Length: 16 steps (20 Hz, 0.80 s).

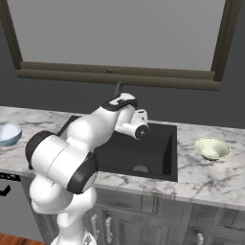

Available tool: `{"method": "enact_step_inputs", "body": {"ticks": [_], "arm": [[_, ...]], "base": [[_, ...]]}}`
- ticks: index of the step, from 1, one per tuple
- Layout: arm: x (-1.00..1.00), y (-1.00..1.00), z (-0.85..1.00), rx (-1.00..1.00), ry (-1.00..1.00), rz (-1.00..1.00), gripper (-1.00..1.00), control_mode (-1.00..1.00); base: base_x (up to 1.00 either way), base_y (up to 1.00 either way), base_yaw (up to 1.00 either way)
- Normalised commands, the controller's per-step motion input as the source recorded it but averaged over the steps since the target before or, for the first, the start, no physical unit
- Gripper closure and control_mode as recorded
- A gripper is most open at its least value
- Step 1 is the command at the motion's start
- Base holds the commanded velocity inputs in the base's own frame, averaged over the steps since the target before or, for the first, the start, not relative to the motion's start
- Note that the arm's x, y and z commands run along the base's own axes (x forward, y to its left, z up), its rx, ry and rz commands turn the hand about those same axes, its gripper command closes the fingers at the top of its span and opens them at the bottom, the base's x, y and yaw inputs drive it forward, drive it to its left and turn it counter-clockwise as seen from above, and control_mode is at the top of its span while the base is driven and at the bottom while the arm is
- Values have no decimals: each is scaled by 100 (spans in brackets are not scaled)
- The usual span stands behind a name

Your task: Rinse each bowl for a few seconds and place them down in the sink or on the counter.

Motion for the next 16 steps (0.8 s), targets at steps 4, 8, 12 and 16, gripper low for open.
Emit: {"method": "enact_step_inputs", "body": {"ticks": [4, 8, 12, 16], "arm": [[36, 0, -23, 1, -4, 2, -100, -100], [38, 0, -21, 1, -3, 2, -100, -100], [46, 0, -12, 2, -1, 2, -100, -100], [51, 0, -5, 3, 0, 1, -100, -100]], "base": [[0, 0, 0], [0, 0, 0], [0, 0, 0], [0, 0, 0]]}}
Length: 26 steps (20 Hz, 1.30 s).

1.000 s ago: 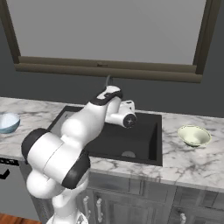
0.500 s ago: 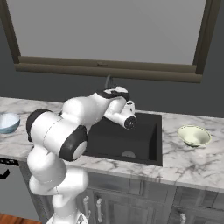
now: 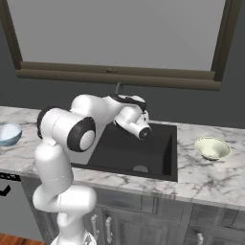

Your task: Rinse each bowl for a few seconds and place them down in the sink or on the counter.

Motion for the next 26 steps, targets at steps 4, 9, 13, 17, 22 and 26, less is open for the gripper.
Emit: {"method": "enact_step_inputs", "body": {"ticks": [4, 9, 13, 17, 22, 26], "arm": [[48, 0, 0, 3, 0, 0, -100, -100], [44, 0, -6, 3, 0, 1, -100, -100], [43, 0, -18, 3, 0, 1, -100, -100], [47, -1, -17, 3, 0, 0, -100, -100], [46, -4, -14, 3, 0, 0, -100, -100], [35, -16, -11, 3, 0, 0, -100, -100]], "base": [[0, 0, 0], [0, 0, 0], [0, 0, 0], [0, 0, 0], [0, 0, 0], [0, 0, 0]]}}
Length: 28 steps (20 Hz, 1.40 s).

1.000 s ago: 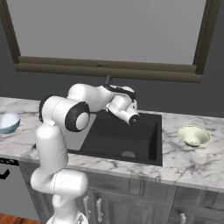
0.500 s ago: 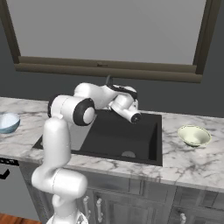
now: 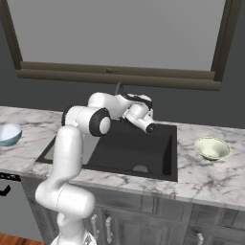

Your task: Rinse each bowl for a few seconds and place them down in the sink or on the counter.

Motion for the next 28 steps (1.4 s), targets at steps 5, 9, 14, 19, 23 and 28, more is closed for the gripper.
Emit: {"method": "enact_step_inputs", "body": {"ticks": [5, 9, 14, 19, 23, 28], "arm": [[33, -10, -15, 3, 0, 1, -100, -100], [39, 0, -19, 2, 0, 0, -100, -100], [41, -1, -17, 1, 0, 0, -100, -100], [19, -33, -6, 2, -1, 0, -100, -100], [6, -46, 0, 4, 0, 0, -100, -100], [6, -45, -6, 4, 0, 0, -100, -100]], "base": [[0, 0, 0], [0, 0, 0], [0, 0, 0], [0, 0, 0], [0, 0, 0], [0, 0, 0]]}}
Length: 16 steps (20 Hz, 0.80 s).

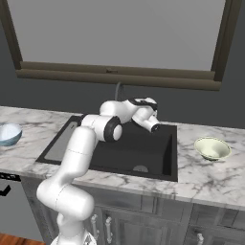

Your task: Rinse each bowl for a few seconds and place them down in the sink or on the counter.

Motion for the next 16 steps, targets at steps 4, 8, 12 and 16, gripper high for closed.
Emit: {"method": "enact_step_inputs", "body": {"ticks": [4, 8, 12, 16], "arm": [[0, -54, -10, 4, 0, -2, -100, -100], [0, -54, -16, 4, 0, -3, -100, -100], [0, -49, -17, 3, 0, -2, -100, -100], [0, -41, -6, 3, 0, -2, -100, -100]], "base": [[0, 0, 0], [0, 0, 0], [0, 0, 0], [0, 0, 0]]}}
